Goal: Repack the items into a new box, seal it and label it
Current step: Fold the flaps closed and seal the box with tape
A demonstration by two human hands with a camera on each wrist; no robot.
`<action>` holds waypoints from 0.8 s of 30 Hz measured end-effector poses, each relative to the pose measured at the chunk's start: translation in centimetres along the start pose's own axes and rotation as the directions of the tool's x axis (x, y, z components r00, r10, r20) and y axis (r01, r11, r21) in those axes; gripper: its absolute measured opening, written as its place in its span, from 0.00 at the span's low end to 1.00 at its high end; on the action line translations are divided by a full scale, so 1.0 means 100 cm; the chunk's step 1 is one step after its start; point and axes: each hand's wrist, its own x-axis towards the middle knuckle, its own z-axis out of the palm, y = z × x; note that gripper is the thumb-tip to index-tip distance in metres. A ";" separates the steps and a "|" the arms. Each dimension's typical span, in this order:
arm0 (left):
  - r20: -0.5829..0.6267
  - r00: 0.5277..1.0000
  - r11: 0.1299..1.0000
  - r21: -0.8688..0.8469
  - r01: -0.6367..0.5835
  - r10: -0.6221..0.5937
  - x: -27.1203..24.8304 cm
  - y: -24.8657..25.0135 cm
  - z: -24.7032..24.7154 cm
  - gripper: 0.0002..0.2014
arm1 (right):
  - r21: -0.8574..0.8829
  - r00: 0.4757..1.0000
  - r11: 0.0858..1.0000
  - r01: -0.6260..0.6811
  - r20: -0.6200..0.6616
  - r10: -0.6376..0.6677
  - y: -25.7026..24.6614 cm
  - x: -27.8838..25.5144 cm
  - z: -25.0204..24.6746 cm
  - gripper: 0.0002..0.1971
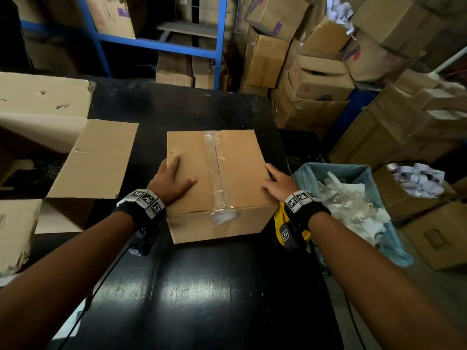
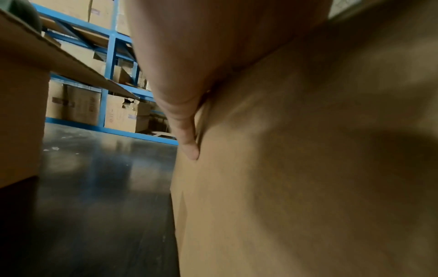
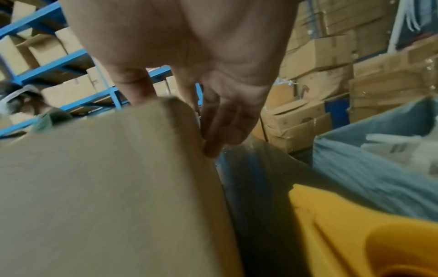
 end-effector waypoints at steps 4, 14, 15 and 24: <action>0.062 0.995 0.995 0.046 -0.085 0.082 -0.011 0.002 0.004 0.44 | -0.046 0.999 0.999 0.015 -0.029 -0.017 0.008 -0.008 0.006 0.34; -0.048 0.999 0.998 -0.057 -0.011 0.009 -0.040 0.017 0.023 0.47 | -0.037 0.997 0.998 0.043 -0.070 -0.045 0.006 -0.026 0.020 0.38; -0.054 0.999 0.999 -0.043 0.003 -0.005 -0.041 0.019 0.021 0.47 | -0.051 0.996 0.998 0.046 -0.078 -0.050 0.005 -0.028 0.020 0.37; -0.279 0.951 0.963 -0.263 0.059 -0.134 -0.152 -0.012 0.012 0.24 | -0.203 0.881 0.957 0.207 -0.386 -0.273 0.003 -0.083 0.024 0.21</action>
